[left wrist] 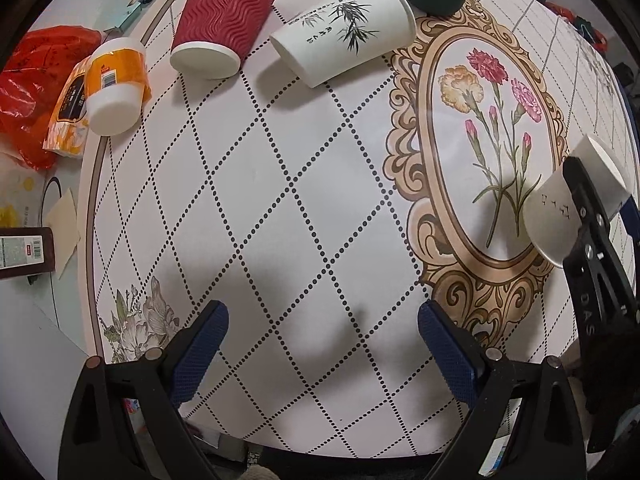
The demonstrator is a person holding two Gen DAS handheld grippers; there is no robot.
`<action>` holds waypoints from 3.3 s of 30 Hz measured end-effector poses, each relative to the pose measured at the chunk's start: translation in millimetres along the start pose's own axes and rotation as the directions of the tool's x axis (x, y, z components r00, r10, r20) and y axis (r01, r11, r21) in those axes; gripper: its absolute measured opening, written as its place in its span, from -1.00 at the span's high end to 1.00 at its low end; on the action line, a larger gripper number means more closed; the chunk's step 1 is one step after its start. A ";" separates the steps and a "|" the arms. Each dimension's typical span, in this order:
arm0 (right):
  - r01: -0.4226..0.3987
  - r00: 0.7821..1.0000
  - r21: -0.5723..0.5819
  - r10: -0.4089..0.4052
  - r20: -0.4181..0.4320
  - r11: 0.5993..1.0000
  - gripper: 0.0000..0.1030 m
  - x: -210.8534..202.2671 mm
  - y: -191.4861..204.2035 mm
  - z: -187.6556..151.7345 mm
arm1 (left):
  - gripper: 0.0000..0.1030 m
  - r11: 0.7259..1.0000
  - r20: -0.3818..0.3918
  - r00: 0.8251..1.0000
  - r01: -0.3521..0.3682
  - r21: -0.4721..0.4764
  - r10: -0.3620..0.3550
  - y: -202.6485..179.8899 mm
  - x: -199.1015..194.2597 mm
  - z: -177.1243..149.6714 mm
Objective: Flip cup upside down
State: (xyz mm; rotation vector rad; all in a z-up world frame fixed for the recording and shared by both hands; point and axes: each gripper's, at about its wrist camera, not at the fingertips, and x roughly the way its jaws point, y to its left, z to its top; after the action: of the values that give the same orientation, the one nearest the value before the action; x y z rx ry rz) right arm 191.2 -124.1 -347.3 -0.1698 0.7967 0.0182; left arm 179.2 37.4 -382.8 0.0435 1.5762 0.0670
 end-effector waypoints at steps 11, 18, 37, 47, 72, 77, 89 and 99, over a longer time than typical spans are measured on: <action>-0.032 0.994 0.037 0.035 -0.099 0.999 -0.21 -7.7 -10.7 -4.1 | -0.89 1.000 0.019 1.000 0.007 0.030 -0.008 -12.8 -11.4 -1.1; -0.043 0.955 0.186 0.094 -0.280 0.982 -0.90 -30.9 -33.7 11.6 | -0.89 0.996 0.103 0.995 -0.008 0.092 -0.001 -23.3 -52.1 -9.6; 0.103 0.951 0.265 -0.017 -0.309 0.959 -0.90 -278.9 -89.6 59.3 | -0.89 0.990 0.446 0.894 -0.019 0.142 -0.047 -42.3 -256.0 -133.3; 0.075 0.983 0.234 -0.032 -0.183 0.969 -0.90 -386.4 -98.3 74.7 | -0.89 0.995 0.520 0.851 0.024 0.096 -0.070 -35.8 -316.6 -191.4; 0.034 0.994 0.234 -0.009 -0.109 0.972 -0.96 -475.5 -101.3 77.2 | -0.94 0.997 0.582 0.810 0.037 0.067 -0.069 -35.9 -356.5 -254.6; 0.038 0.994 0.220 -0.015 -0.106 0.975 -0.96 -476.6 -101.0 78.7 | -0.94 0.997 0.584 0.809 0.038 0.070 -0.072 -34.4 -356.8 -255.6; 0.037 0.993 0.216 -0.011 -0.118 0.976 -0.96 -472.6 -103.2 79.1 | -0.94 0.998 0.595 0.802 0.036 0.044 -0.055 -37.9 -362.9 -255.9; 0.027 0.993 0.220 -0.001 -0.117 0.975 -0.96 -470.2 -104.1 77.2 | -0.94 0.999 0.603 0.797 0.031 0.028 -0.041 -38.4 -367.5 -257.7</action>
State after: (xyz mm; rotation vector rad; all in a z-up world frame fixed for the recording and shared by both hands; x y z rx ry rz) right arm -74.6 -192.1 55.9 0.0356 0.9079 -0.0946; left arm -75.5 -30.6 -17.5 0.0427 0.9296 0.0063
